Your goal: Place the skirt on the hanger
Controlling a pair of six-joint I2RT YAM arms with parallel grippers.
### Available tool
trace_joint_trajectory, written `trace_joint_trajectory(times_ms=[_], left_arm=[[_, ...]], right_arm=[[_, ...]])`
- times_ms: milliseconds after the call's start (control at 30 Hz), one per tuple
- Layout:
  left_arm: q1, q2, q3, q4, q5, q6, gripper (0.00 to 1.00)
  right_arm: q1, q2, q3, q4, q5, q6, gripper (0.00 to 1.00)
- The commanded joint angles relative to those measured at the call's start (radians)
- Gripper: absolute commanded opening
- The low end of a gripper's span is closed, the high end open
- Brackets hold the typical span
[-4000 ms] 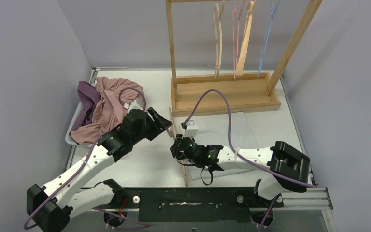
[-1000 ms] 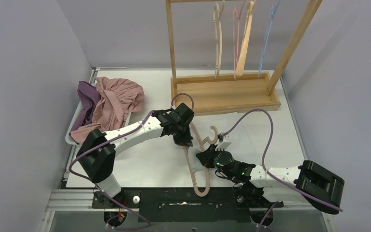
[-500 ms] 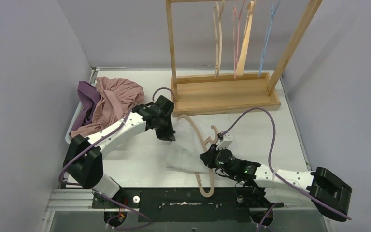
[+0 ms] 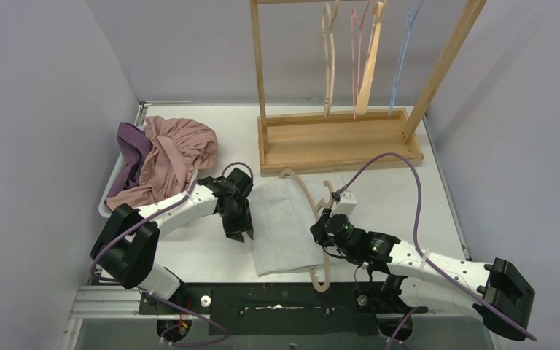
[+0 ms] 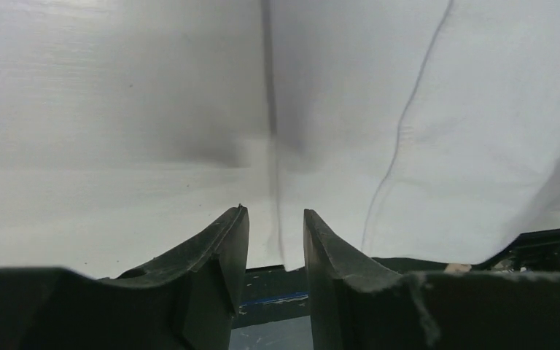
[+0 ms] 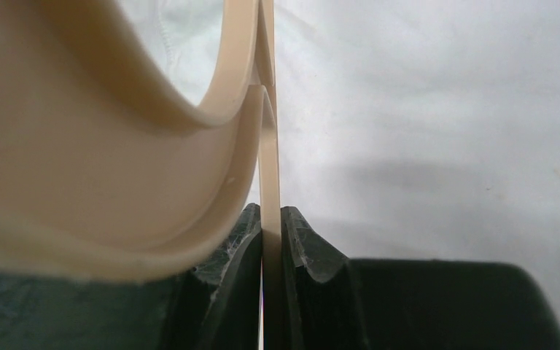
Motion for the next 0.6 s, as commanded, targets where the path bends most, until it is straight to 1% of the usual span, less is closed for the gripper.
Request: trace_joint_trajectory(times_ms=[0, 67, 200, 267, 367, 433, 467, 567], left_arm=[[0.01, -0.043, 0.014, 0.027, -0.055, -0.012, 0.36], [0.018, -0.059, 0.035, 0.051, -0.061, -0.014, 0.4], [0.023, -0.098, 0.038, 0.201, -0.022, -0.019, 0.41], [0.022, -0.102, 0.005, 0.323, 0.02, -0.041, 0.41], [0.018, -0.082, -0.088, 0.525, 0.145, -0.108, 0.39], [0.007, -0.058, -0.133, 0.596, 0.178, -0.139, 0.36], [-0.001, -0.045, -0.143, 0.597, 0.167, -0.141, 0.35], [-0.014, 0.003, -0.141, 0.469, 0.082, -0.113, 0.34]], right_arm=[[-0.007, 0.016, 0.102, -0.149, 0.155, 0.059, 0.0], [-0.005, 0.022, 0.121, -0.163, 0.168, 0.046, 0.0], [0.004, 0.021, 0.119, -0.176, 0.204, 0.033, 0.0], [0.015, 0.011, 0.1, -0.151, 0.223, 0.011, 0.0], [0.035, -0.012, 0.043, -0.068, 0.245, -0.046, 0.0], [0.042, -0.022, 0.006, -0.023, 0.256, -0.068, 0.0], [0.045, -0.024, -0.006, -0.012, 0.265, -0.071, 0.0], [0.056, -0.029, -0.02, -0.027, 0.311, -0.053, 0.0]])
